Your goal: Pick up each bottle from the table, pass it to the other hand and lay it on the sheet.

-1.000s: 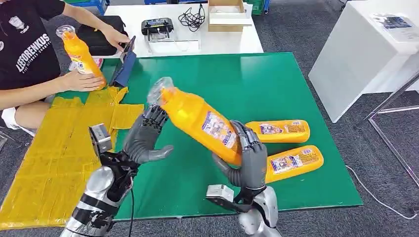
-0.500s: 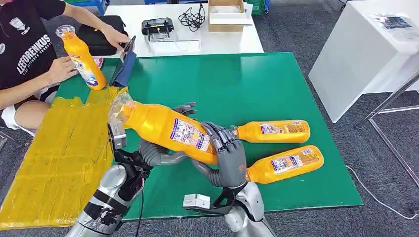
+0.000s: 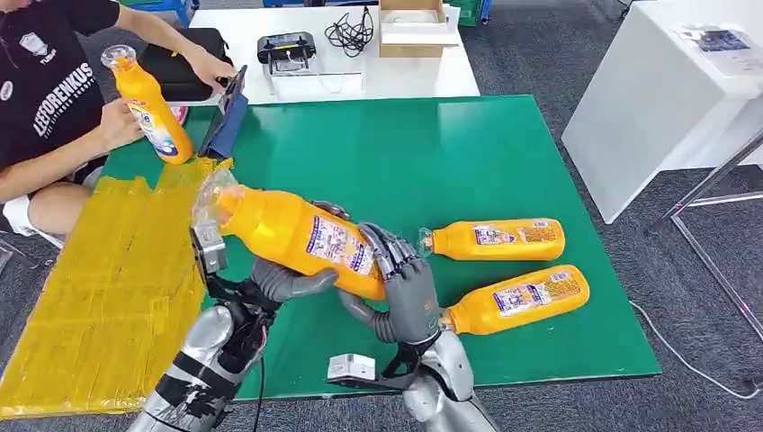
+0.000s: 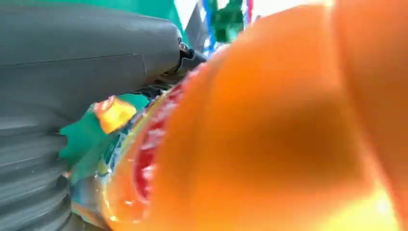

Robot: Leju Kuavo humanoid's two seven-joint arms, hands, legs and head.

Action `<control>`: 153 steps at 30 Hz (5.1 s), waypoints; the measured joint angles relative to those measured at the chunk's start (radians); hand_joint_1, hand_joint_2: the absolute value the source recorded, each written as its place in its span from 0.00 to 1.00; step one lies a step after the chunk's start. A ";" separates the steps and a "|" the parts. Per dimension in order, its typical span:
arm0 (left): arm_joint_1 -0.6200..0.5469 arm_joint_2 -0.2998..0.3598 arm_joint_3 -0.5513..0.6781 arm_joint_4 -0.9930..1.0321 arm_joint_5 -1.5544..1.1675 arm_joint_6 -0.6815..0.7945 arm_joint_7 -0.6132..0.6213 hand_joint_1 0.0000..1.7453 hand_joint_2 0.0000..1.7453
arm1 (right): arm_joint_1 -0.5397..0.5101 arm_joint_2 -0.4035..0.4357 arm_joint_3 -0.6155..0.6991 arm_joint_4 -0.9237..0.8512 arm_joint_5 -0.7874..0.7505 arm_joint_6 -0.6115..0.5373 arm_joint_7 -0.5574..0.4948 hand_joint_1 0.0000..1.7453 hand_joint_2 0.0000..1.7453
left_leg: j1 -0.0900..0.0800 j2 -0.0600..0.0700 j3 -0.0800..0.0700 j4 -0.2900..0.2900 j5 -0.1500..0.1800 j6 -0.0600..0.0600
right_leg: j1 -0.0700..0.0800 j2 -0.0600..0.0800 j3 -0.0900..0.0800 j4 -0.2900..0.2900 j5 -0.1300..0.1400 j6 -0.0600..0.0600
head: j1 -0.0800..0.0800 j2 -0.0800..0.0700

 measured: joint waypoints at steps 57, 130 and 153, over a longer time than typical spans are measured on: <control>-0.312 0.133 0.158 0.748 -1.591 0.503 0.455 0.00 1.00 | -0.105 -0.499 -0.452 -0.305 0.110 0.579 0.331 0.00 1.00 | -0.002 0.000 -0.002 0.001 0.001 0.001 | -0.001 0.000 -0.001 0.000 0.001 0.001 | -0.001 0.000; 0.054 0.000 -0.055 -0.103 -0.867 0.755 -0.107 0.00 1.00 | -0.547 -0.499 -0.094 0.710 0.422 0.576 0.423 1.00 1.00 | -0.003 -0.004 0.003 0.001 0.001 0.002 | -0.002 -0.005 0.006 0.000 0.001 0.001 | -0.001 0.000; 0.073 0.002 -0.068 -0.110 -0.831 0.782 -0.121 0.00 1.00 | -0.550 -0.500 -0.084 0.705 0.391 0.548 0.300 0.00 1.00 | -0.003 -0.003 0.015 0.001 0.000 0.003 | -0.002 -0.003 0.018 -0.001 0.001 0.001 | 0.000 0.000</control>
